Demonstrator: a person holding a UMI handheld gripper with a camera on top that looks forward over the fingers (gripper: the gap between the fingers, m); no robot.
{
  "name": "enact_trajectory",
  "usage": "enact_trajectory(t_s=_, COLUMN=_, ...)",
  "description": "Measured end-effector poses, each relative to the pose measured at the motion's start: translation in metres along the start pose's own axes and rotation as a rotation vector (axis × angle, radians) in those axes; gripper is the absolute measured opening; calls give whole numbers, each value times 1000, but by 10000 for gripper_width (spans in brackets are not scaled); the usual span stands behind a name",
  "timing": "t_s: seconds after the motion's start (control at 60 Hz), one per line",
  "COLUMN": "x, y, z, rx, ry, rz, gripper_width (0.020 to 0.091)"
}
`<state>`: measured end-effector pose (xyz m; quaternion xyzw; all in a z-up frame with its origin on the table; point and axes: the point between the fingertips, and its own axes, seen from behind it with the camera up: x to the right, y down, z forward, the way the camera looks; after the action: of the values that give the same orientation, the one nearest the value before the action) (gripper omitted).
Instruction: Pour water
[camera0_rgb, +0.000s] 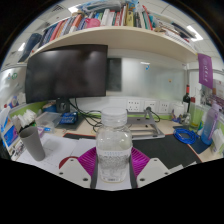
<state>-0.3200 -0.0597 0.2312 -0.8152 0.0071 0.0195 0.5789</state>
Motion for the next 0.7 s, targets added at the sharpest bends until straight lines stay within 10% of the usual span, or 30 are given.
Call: enact_trajectory(t_s=0.7, x=-159, y=-53, z=2, rx=-130, ry=31, rz=-882, gripper_width=385)
